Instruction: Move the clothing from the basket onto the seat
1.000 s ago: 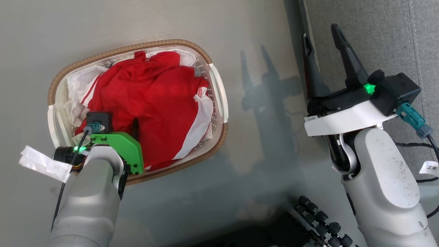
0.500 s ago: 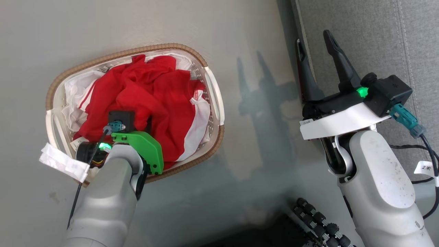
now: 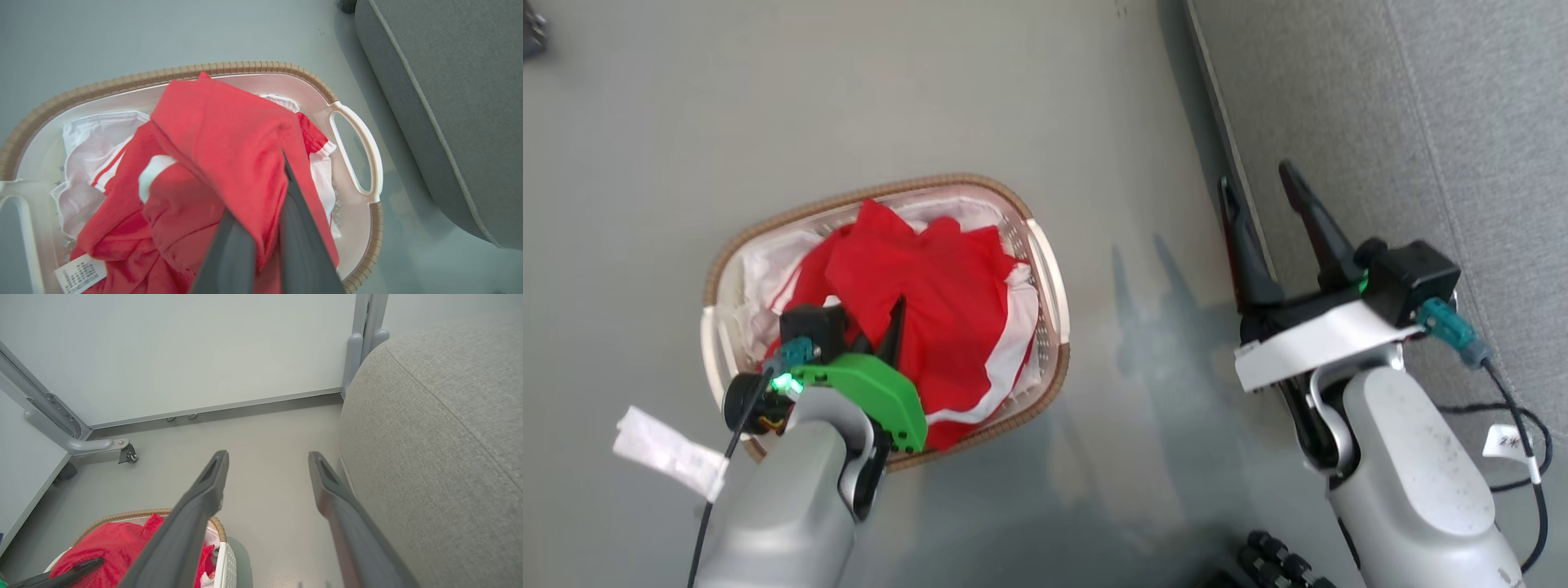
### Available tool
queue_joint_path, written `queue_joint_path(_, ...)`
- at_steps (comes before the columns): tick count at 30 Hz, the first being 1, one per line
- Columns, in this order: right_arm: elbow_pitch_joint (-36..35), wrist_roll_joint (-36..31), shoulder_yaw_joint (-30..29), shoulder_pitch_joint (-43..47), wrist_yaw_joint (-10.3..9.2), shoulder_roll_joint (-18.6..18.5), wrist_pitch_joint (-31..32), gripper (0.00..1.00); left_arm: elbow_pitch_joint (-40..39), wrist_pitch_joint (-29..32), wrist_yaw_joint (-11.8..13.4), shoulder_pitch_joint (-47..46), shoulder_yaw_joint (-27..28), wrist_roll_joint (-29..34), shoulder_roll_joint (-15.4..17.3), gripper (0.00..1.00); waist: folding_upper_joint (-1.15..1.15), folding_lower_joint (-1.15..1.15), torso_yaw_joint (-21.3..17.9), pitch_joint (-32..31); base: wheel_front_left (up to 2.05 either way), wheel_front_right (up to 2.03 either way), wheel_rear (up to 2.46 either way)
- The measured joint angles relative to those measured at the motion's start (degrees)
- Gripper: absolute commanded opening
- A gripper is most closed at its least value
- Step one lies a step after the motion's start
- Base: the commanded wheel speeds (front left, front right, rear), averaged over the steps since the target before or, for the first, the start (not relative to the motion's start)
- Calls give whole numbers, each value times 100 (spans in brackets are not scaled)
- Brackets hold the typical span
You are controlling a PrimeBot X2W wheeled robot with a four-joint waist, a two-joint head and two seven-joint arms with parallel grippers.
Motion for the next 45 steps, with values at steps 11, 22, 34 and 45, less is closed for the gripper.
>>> queue_joint_path(11,477,-174,132,659,0,3,-2,100,-1037,-2,0,1050,426,335,-35,0,0,0,264,-1110,0,0,0)
queue_joint_path(22,644,-225,214,1163,0,-2,-2,100,-2112,-1,0,1385,491,709,-75,0,0,-1,579,-2137,0,0,0)
queue_joint_path(34,721,-221,318,1539,0,-1,-2,100,-3233,-1,0,1318,364,798,-103,0,0,-1,789,-2943,0,0,0)
queue_joint_path(45,690,-143,443,1671,0,-3,-2,100,-3606,-2,0,1259,194,836,-175,0,0,-1,814,-3255,0,0,0)
